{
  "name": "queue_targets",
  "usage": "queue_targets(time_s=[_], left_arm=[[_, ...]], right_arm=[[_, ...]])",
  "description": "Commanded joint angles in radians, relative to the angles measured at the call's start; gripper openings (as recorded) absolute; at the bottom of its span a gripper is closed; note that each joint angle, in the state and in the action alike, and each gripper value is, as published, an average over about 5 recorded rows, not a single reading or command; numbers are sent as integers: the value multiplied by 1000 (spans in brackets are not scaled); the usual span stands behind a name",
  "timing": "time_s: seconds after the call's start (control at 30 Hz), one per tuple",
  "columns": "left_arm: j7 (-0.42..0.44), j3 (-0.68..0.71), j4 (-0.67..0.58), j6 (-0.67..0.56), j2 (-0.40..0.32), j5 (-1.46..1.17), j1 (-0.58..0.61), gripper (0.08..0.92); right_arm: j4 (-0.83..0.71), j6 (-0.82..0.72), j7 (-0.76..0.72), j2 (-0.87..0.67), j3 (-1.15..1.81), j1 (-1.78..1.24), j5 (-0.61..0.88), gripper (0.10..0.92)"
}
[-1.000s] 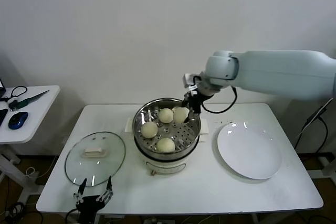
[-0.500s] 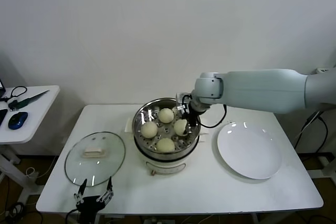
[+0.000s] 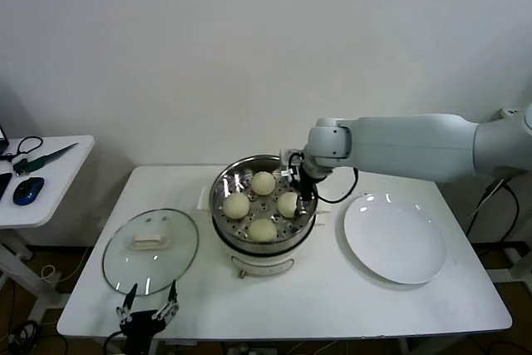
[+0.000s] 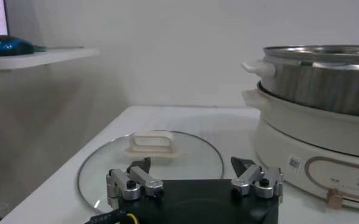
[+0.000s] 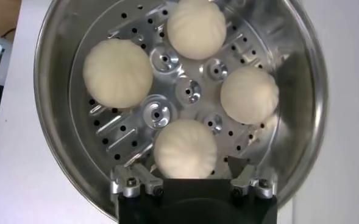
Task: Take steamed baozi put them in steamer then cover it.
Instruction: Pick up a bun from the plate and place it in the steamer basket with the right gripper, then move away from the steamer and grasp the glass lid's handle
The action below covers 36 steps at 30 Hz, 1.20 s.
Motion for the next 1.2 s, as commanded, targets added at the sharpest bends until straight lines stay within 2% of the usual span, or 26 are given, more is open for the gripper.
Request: queue_targets(time_s=[0.03, 0.1, 0.17, 0.27, 0.33, 0.5, 0.63, 0.7, 0.8, 0.9, 1.03, 1.2], left_arm=[[1, 1, 0, 5, -1, -5, 1, 823], [-3, -1, -1, 8, -1, -3, 0, 823], [-17, -4, -5, 30, 1, 0, -4, 823], [-40, -9, -17, 80, 9, 4, -11, 823], [-45, -12, -27, 98, 16, 10, -15, 823], [-24, -17, -44, 135, 46, 19, -26, 823], [21, -24, -54, 117, 61, 38, -26, 823], [21, -24, -58, 104, 63, 47, -33, 823], [19, -24, -59, 104, 61, 53, -57, 823], [21, -23, -53, 96, 63, 54, -80, 823], [22, -23, -39, 69, 80, 50, -101, 823], [21, -27, -20, 34, 107, 104, -115, 823]], right_arm=[[5, 85, -95, -90, 81, 96, 39, 820], [19, 82, -100, -150, 134, 117, 69, 822], [51, 31, -30, -229, 230, 96, 112, 823], [115, -73, 205, -371, 497, -67, 160, 823], [138, -88, 348, -450, 688, -219, 144, 823], [194, -28, 526, -623, 1166, -655, 76, 823], [242, 96, 549, -735, 1481, -1034, -4, 823], [268, 157, 546, -759, 1733, -1318, -40, 823], [305, 220, 532, -725, 2137, -1747, -79, 823], [328, 296, 517, -629, 2379, -2042, -102, 823], [321, 474, 514, -451, 2519, -2270, -148, 823], [280, 670, 496, -262, 2535, -2365, -207, 823]])
